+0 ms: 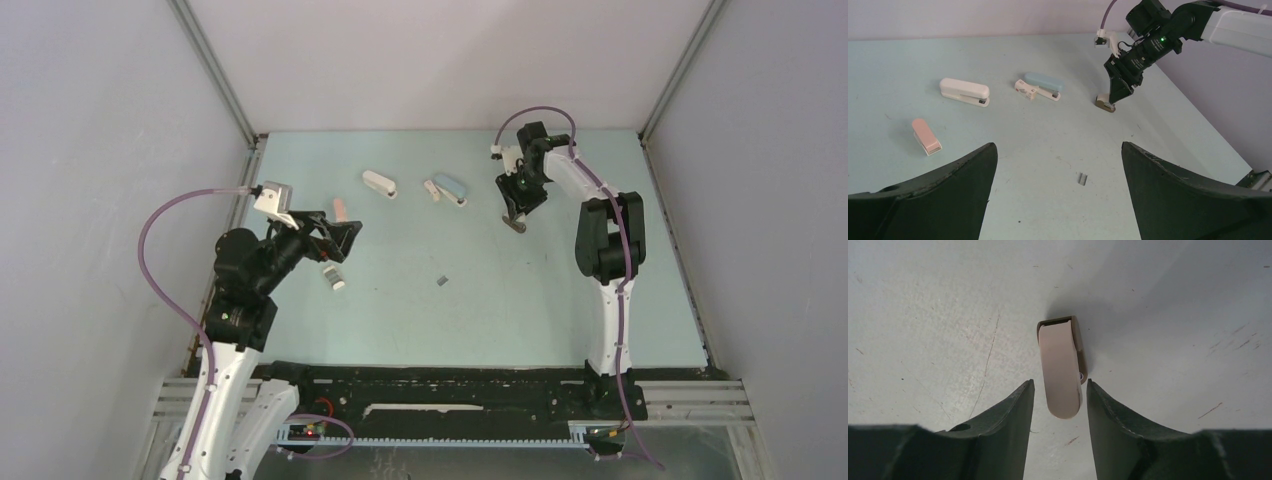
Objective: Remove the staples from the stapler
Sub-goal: Pick up the stapler from the center of the board.
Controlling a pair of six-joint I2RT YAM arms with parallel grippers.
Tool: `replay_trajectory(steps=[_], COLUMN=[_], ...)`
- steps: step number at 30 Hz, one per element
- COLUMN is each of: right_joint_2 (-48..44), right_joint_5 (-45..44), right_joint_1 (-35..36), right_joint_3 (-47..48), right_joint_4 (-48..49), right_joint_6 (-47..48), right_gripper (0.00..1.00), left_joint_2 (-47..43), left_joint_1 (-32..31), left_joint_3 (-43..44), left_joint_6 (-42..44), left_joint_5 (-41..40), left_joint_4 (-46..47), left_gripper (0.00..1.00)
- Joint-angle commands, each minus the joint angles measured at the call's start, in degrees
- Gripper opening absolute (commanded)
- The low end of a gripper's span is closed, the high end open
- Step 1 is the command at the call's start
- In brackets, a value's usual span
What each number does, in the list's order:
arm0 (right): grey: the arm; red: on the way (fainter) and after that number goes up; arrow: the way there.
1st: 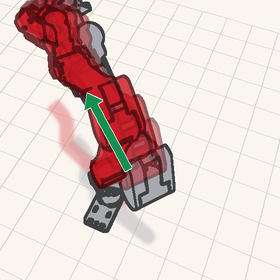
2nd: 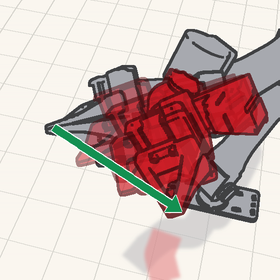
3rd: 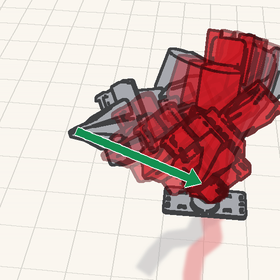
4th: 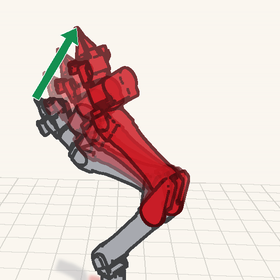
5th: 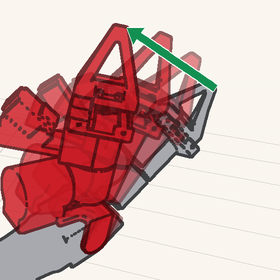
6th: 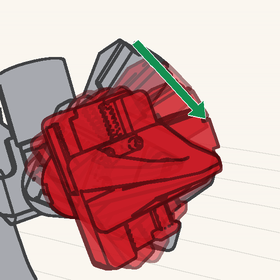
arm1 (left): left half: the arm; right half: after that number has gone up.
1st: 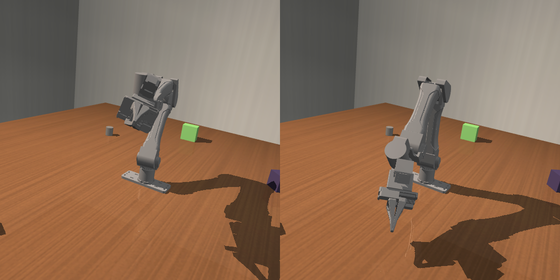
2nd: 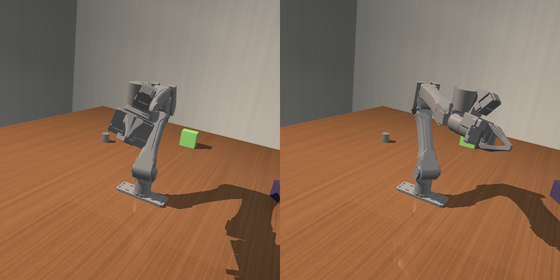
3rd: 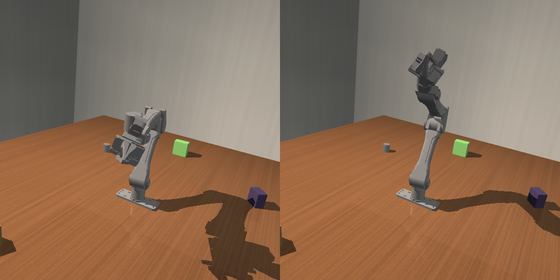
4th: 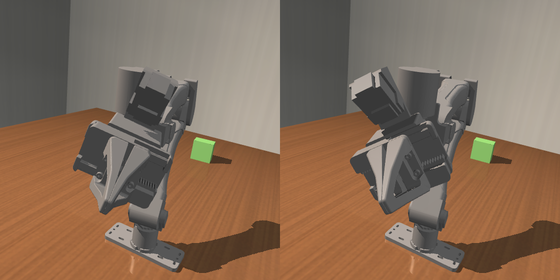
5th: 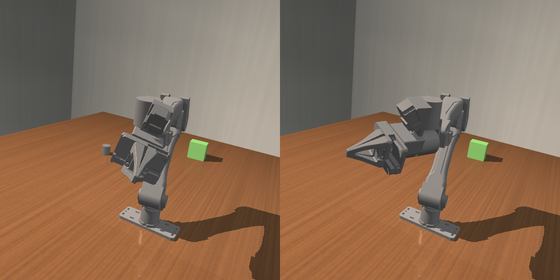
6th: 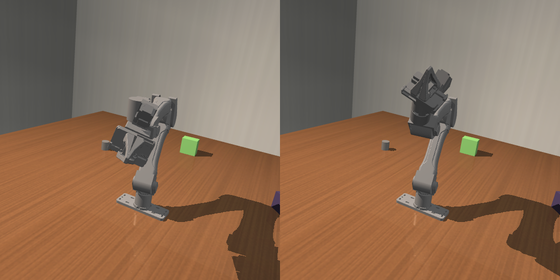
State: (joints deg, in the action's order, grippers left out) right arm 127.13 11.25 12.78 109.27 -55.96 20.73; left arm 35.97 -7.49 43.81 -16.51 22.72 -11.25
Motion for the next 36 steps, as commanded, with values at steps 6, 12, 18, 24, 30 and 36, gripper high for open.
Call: replay_trajectory(steps=[6,12,18,24,30,36], right_joint_2=[0.82,0.86,-0.27,-4.30,-11.54,-20.91], right_joint_5=[-0.51,-0.78,-0.34,3.38,9.92,17.93], right_joint_1=[0.23,0.31,0.30,-0.18,-0.79,-1.08], right_joint_3=[1.67,1.73,1.28,-1.34,-8.81,-18.00], right_joint_4=[-0.64,-0.59,-0.63,-0.58,1.14,4.03], right_joint_6=[0.88,0.89,0.93,1.42,2.48,1.71], right_gripper=[0.48,0.35,0.09,0.00,0.00,0.00], left_joint_2=[-0.50,-0.51,-0.46,-0.62,-0.71,-0.70], left_joint_1=[0.01,0.02,-0.02,0.02,0.01,0.08], left_joint_3=[-0.28,-0.31,-0.31,-0.31,-0.39,-0.66], left_joint_6=[-0.55,-0.54,-0.54,-0.54,-0.71,-1.87], left_joint_5=[0.84,0.75,0.75,0.66,0.82,2.47], left_joint_4=[1.76,1.80,1.77,1.75,1.84,3.03], left_gripper=[1.00,1.00,1.00,1.00,1.00,1.00])
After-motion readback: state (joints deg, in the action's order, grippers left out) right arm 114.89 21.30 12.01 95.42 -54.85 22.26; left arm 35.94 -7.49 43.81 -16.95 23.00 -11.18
